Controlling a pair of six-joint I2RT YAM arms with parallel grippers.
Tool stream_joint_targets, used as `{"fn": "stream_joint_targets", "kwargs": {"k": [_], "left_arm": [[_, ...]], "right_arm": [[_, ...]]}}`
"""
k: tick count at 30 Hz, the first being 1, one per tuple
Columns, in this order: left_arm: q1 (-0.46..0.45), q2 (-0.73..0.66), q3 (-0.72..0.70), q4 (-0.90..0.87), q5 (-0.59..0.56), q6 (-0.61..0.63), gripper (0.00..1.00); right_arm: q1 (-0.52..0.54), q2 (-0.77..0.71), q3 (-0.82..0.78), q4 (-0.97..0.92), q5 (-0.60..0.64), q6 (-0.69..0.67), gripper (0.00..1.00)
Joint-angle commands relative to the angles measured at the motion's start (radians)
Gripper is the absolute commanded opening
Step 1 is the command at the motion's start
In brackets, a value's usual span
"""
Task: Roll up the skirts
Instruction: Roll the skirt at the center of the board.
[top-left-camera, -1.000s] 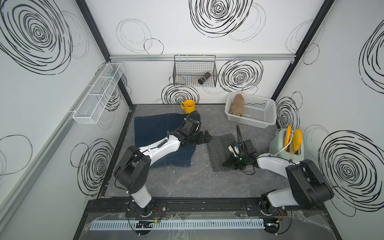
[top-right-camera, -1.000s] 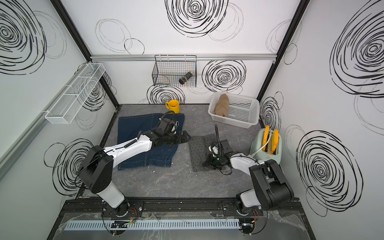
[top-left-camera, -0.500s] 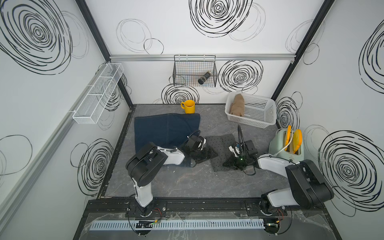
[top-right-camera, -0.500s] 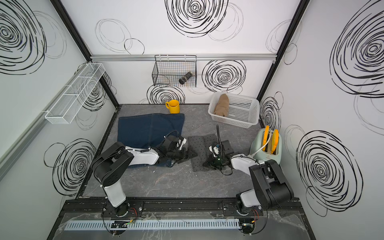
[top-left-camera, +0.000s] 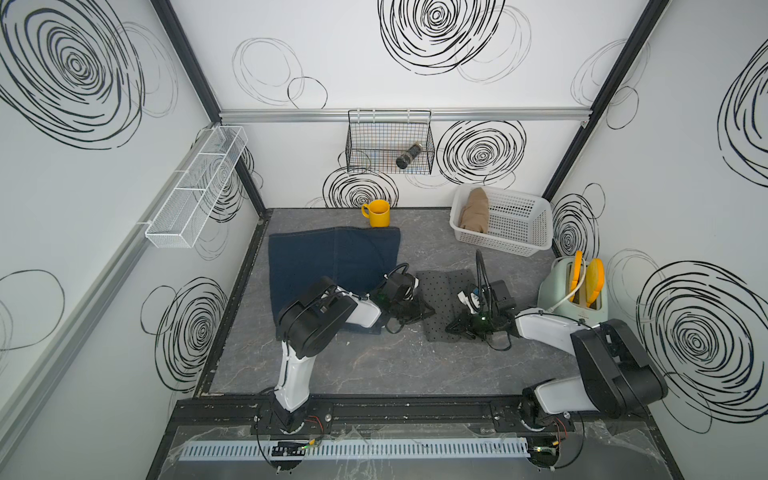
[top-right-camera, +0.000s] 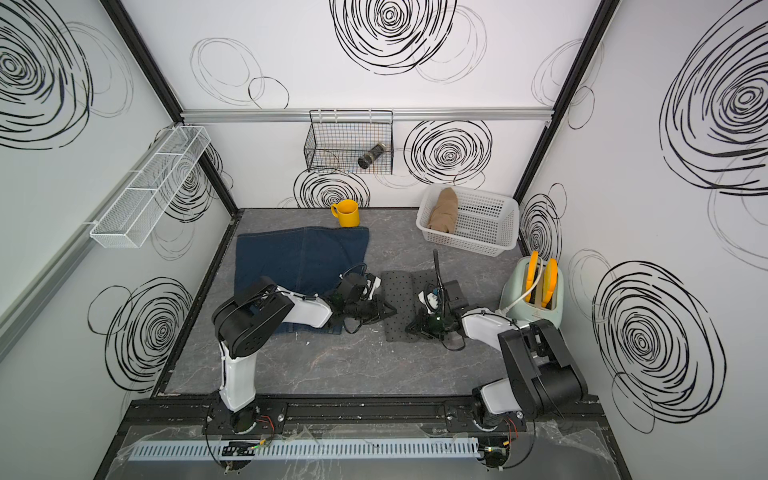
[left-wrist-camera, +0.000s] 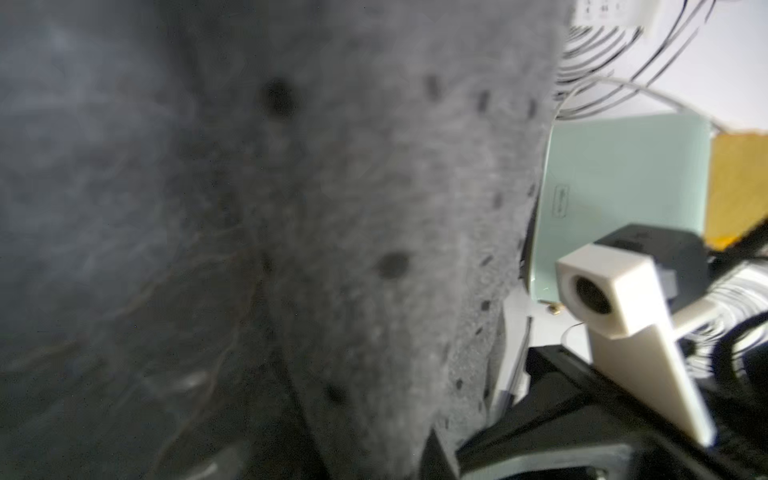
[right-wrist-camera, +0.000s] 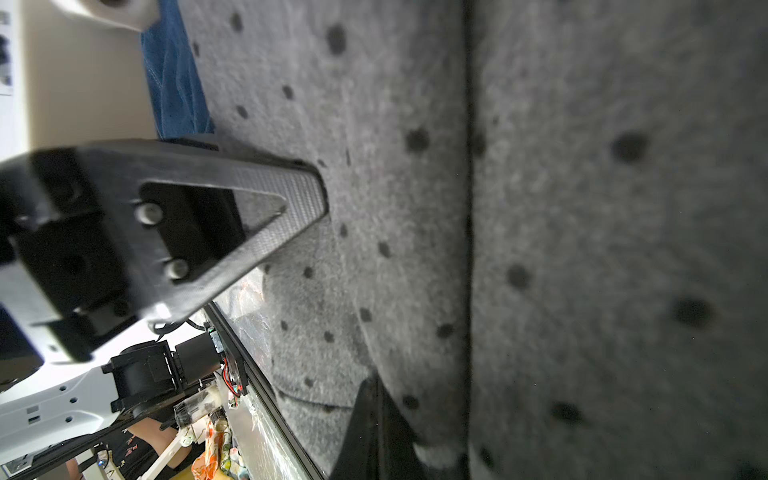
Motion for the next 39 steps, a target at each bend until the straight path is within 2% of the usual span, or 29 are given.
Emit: {"fn": "stream_joint_targets", "kwargs": {"k": [1, 3, 5, 9, 10, 11, 18, 21, 26, 28, 32, 35, 39], "left_arm": [[-0.006, -0.011, 0.075, -0.309, -0.169, 0.078, 0.00], [-0.006, -0.031, 0.136, -0.480, -0.257, 0.149, 0.00], [-0.006, -0.055, 0.167, -0.583, -0.308, 0.197, 0.00], [-0.007, -0.088, 0.236, -0.794, -0.421, 0.280, 0.00], [-0.009, -0.092, 0.259, -0.853, -0.454, 0.302, 0.00], [-0.013, -0.099, 0.283, -0.906, -0.482, 0.323, 0.00], [-0.038, -0.107, 0.475, -1.258, -0.718, 0.470, 0.01], [-0.054, -0.065, 0.578, -1.408, -0.815, 0.509, 0.01], [-0.085, 0.008, 0.707, -1.605, -0.972, 0.513, 0.02], [-0.095, 0.052, 0.751, -1.658, -0.997, 0.515, 0.08], [-0.113, 0.143, 0.838, -1.718, -1.044, 0.497, 0.09], [-0.119, 0.222, 0.928, -1.767, -1.061, 0.490, 0.09], [-0.132, 0.315, 1.072, -1.823, -1.057, 0.481, 0.10]], "right_arm": [[-0.007, -0.005, -0.027, -0.094, 0.087, -0.025, 0.05], [-0.009, -0.028, -0.027, -0.103, 0.097, -0.016, 0.07], [-0.022, -0.066, -0.025, -0.118, 0.110, -0.003, 0.15], [-0.102, -0.149, -0.017, -0.115, 0.029, 0.026, 0.28], [-0.116, -0.163, -0.001, -0.127, 0.022, 0.029, 0.34], [-0.128, -0.169, 0.017, -0.145, 0.031, 0.034, 0.36], [-0.151, -0.142, 0.099, -0.141, 0.045, 0.092, 0.35], [-0.122, -0.106, 0.125, -0.089, 0.020, 0.147, 0.33], [-0.023, -0.041, 0.151, 0.101, 0.018, 0.293, 0.33], [0.003, 0.021, 0.188, 0.135, 0.005, 0.318, 0.30], [0.023, 0.135, 0.253, 0.196, -0.011, 0.354, 0.22], [0.024, 0.196, 0.297, 0.192, 0.009, 0.339, 0.21], [0.021, 0.292, 0.337, 0.215, -0.033, 0.323, 0.19]]}}
